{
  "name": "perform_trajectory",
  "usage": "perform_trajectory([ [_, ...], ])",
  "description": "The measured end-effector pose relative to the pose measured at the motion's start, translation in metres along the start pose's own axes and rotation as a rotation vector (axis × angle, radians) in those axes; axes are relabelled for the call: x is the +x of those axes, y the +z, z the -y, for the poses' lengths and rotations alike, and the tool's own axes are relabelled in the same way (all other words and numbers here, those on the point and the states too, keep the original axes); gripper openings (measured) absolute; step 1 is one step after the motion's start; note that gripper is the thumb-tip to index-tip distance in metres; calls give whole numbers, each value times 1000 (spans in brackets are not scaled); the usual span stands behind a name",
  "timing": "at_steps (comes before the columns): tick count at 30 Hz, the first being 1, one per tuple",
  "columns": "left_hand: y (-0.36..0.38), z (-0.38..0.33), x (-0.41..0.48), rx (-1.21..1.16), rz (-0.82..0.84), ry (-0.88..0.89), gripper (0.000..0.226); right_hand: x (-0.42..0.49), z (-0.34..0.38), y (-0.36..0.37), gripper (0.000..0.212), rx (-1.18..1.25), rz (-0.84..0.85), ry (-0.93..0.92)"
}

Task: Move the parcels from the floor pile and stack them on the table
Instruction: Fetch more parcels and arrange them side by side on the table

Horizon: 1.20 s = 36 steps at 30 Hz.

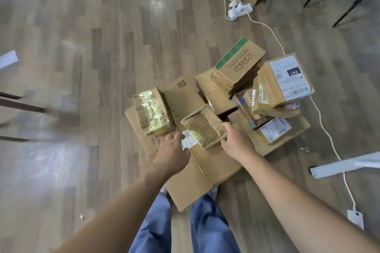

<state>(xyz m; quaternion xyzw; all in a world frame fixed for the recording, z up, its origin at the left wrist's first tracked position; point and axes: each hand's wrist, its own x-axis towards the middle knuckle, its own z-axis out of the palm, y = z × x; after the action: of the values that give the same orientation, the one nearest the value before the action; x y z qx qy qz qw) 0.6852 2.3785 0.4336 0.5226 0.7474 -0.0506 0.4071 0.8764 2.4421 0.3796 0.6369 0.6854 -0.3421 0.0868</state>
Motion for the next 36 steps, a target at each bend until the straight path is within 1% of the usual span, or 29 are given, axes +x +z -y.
perform_trajectory([
  [4,27,20,54,2,73,-3,48,47,-12,36,74,-184,47,10],
  [6,39,34,71,21,110,-13,48,62,-17,54,82,-270,82,-15],
  [8,47,48,81,11,143,-26,48,70,-19,67,86,-327,43,-69],
  [9,50,54,84,0,156,-33,48,73,-19,72,85,-344,22,-101],
  [11,50,63,86,-3,173,-39,47,75,-14,78,82,-349,35,-150],
  [13,42,68,84,7,174,-41,48,71,-1,79,78,-284,53,-155],
  [15,25,66,76,8,160,-22,49,62,15,67,62,-169,15,-94],
  [17,1,59,66,-17,124,21,49,46,29,44,48,-32,-35,13],
  [19,-25,47,51,-46,97,65,48,20,37,15,43,80,-62,119],
  [21,-50,30,33,-74,91,127,49,-15,42,-14,39,143,-112,186],
  [24,-74,-2,1,-132,91,243,55,-73,46,-47,25,228,-222,262],
  [26,-82,-26,-23,-181,90,317,58,-114,48,-66,29,267,-309,306],
  [29,-81,-60,-59,-159,97,432,57,-177,48,-91,32,301,-392,373],
  [34,-57,-110,-123,-80,148,612,46,-284,31,-118,33,284,-515,362],
  [36,-41,-133,-159,-67,139,698,39,-329,16,-125,33,260,-562,389],
])
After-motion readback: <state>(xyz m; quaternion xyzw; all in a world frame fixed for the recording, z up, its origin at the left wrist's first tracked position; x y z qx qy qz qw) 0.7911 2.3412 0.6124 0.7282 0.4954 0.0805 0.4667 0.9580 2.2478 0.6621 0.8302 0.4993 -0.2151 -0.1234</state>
